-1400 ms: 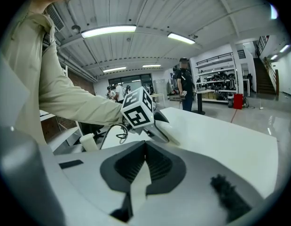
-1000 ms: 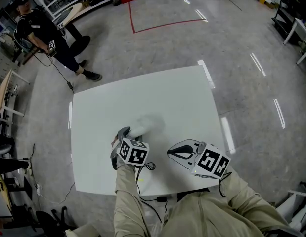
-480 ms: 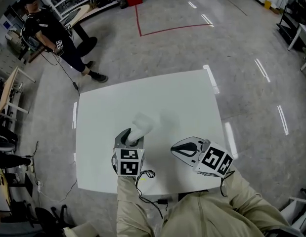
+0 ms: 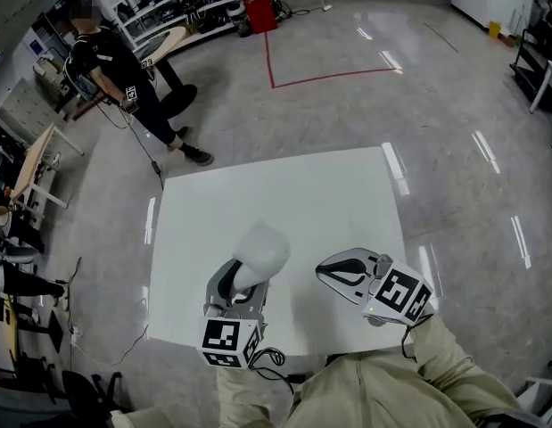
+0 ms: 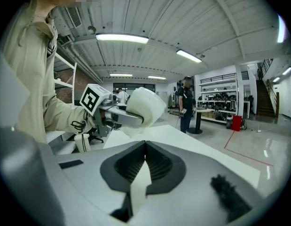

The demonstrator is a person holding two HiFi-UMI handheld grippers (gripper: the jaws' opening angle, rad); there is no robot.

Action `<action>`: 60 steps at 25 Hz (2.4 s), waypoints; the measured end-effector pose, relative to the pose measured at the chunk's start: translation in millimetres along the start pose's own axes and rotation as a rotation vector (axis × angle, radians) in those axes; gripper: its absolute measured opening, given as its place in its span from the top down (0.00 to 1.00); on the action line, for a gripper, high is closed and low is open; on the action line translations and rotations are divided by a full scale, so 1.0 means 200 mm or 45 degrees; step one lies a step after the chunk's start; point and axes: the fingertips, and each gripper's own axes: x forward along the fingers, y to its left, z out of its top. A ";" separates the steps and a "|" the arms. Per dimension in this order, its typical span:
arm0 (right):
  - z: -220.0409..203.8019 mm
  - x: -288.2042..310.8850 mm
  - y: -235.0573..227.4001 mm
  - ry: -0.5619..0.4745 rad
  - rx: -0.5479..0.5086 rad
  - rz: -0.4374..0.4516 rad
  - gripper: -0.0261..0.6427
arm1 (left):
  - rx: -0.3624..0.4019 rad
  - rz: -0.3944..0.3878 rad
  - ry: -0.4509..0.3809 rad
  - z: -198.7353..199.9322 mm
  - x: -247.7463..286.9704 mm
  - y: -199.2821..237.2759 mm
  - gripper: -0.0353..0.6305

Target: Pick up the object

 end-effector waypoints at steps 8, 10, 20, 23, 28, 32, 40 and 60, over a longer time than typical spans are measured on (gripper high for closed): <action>0.13 -0.13 0.09 -0.082 -0.092 -0.007 0.96 | 0.028 -0.034 -0.225 0.20 -0.25 -0.16 0.66; 0.13 -0.15 0.11 -0.096 -0.104 -0.007 0.96 | 0.042 -0.044 -0.249 0.20 -0.27 -0.20 0.65; 0.17 -0.29 0.23 -0.122 -0.156 -0.002 0.96 | 0.034 -0.041 -0.267 0.21 -0.37 -0.34 0.65; 0.20 -0.34 0.28 -0.161 -0.184 0.004 0.96 | 0.025 -0.024 -0.266 0.20 -0.42 -0.37 0.65; 0.20 -0.43 0.32 -0.193 -0.188 0.004 0.96 | 0.004 -0.005 -0.267 0.19 -0.46 -0.45 0.65; 0.20 -0.48 0.35 -0.225 -0.178 0.010 0.96 | -0.002 0.012 -0.253 0.17 -0.49 -0.51 0.65; 0.23 -0.61 0.39 -0.297 -0.141 -0.006 0.96 | -0.008 0.019 -0.248 0.17 -0.53 -0.63 0.65; 0.34 -0.73 0.79 -0.336 -0.211 -0.021 0.96 | 0.029 0.059 -0.297 0.14 -0.98 -0.78 0.65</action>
